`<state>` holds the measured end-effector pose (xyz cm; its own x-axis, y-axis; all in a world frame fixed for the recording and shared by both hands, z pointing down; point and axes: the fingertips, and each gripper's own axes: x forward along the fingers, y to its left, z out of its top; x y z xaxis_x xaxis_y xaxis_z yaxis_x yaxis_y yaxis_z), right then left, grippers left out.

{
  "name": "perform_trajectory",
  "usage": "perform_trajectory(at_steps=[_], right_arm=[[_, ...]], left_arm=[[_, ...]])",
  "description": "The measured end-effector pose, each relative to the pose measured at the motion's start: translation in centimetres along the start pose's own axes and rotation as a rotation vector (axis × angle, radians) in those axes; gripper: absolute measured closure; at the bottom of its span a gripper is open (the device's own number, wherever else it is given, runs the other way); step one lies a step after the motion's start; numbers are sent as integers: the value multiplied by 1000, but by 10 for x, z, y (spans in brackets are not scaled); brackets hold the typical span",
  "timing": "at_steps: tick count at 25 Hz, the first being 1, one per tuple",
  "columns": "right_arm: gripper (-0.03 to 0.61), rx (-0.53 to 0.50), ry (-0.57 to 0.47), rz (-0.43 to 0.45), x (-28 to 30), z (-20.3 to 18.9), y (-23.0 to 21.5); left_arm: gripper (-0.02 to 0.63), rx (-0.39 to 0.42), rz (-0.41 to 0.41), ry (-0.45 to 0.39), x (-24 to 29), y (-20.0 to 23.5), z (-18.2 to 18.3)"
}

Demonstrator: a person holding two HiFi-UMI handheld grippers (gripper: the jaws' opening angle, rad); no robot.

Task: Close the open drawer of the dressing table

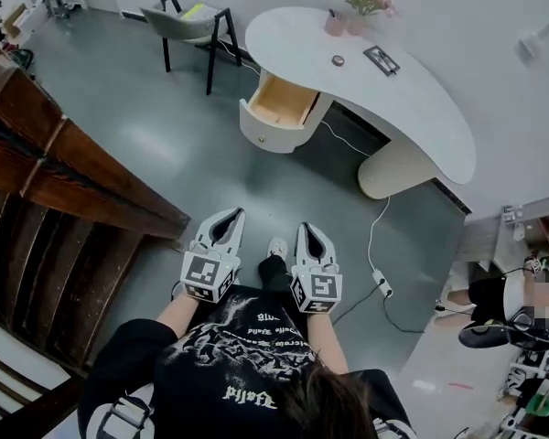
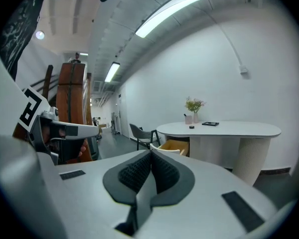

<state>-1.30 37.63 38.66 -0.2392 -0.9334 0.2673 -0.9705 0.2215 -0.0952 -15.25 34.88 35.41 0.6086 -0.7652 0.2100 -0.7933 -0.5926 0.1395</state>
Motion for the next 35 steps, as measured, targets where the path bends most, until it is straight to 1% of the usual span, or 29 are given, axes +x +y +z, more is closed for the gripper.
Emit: perform_trajectory(at_steps=[3,8,12,16,20,22,25,28,32,35], right_arm=[[552,3,1,36,28,11,-17],[552,-11,19,91,70,22,-38],[552,-25,33,148,99,31,-60],[552,-38,44,184,122,34,-82],[552,-18,50,215,145,36,-107],[552,-9,52,230,153,36,-118],[552,-48,61,256,163,40,-133],[552,-56,69,262,172,41,-146],[552,-45,72,257,177,42,-156],[552,-43,76,260,180,44,-157]], left_arm=[[588,-4,29,15,24,8,6],[588,-42,96,41,61,28,5],[588,-21,135,99,97,34,2],[588,-55,145,89,128,32,5],[588,-99,187,78,159,34,5],[588,-106,215,78,171,36,6],[588,-100,245,85,186,39,8],[588,-95,262,102,197,40,5],[588,-116,284,105,205,45,3],[588,-105,285,115,208,49,2]])
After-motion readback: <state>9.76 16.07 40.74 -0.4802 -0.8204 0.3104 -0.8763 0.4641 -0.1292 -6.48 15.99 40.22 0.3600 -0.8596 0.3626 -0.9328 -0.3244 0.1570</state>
